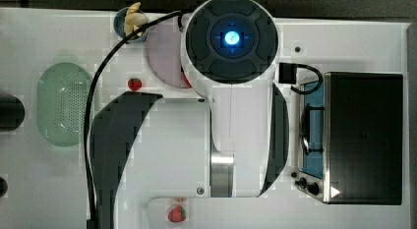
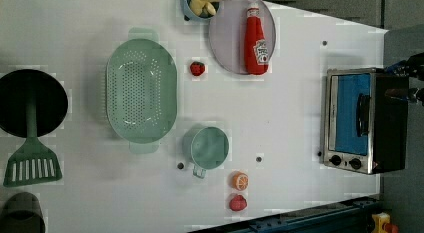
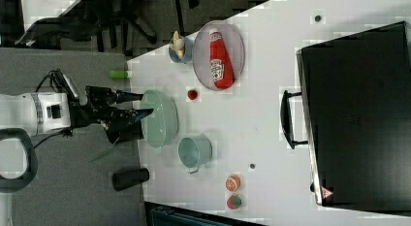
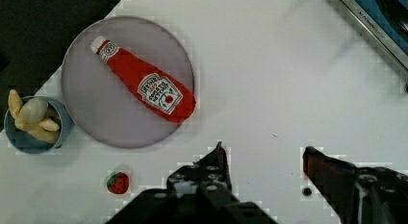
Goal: Flap open oven.
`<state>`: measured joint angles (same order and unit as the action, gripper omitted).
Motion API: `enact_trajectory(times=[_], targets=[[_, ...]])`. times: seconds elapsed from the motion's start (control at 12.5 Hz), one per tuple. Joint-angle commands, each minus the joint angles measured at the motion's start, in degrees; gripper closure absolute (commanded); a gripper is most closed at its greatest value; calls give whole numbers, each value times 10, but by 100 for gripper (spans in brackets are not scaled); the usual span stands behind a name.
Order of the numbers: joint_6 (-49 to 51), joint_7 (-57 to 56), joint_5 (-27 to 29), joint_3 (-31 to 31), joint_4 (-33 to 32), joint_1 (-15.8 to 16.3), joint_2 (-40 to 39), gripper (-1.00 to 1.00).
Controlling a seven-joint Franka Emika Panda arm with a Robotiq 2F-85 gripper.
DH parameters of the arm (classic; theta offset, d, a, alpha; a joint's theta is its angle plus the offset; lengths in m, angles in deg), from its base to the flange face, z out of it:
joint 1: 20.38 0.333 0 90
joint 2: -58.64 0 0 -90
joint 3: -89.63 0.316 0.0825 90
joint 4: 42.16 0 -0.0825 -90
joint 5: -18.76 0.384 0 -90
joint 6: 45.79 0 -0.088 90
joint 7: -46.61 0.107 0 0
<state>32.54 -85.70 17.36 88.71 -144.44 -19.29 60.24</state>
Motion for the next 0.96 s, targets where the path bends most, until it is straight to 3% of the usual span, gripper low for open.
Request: enact_trajectory(times=[0.08, 0.24, 0.56, 0.64, 0.96], targets=[[81, 13, 9, -34, -100, -11, 173, -59], [81, 13, 9, -34, -100, -11, 173, -99], [81, 13, 9, -34, -100, -11, 173, -100], [81, 13, 9, -34, -100, -11, 173, -90], [81, 13, 9, -34, -101, -11, 173, 9]])
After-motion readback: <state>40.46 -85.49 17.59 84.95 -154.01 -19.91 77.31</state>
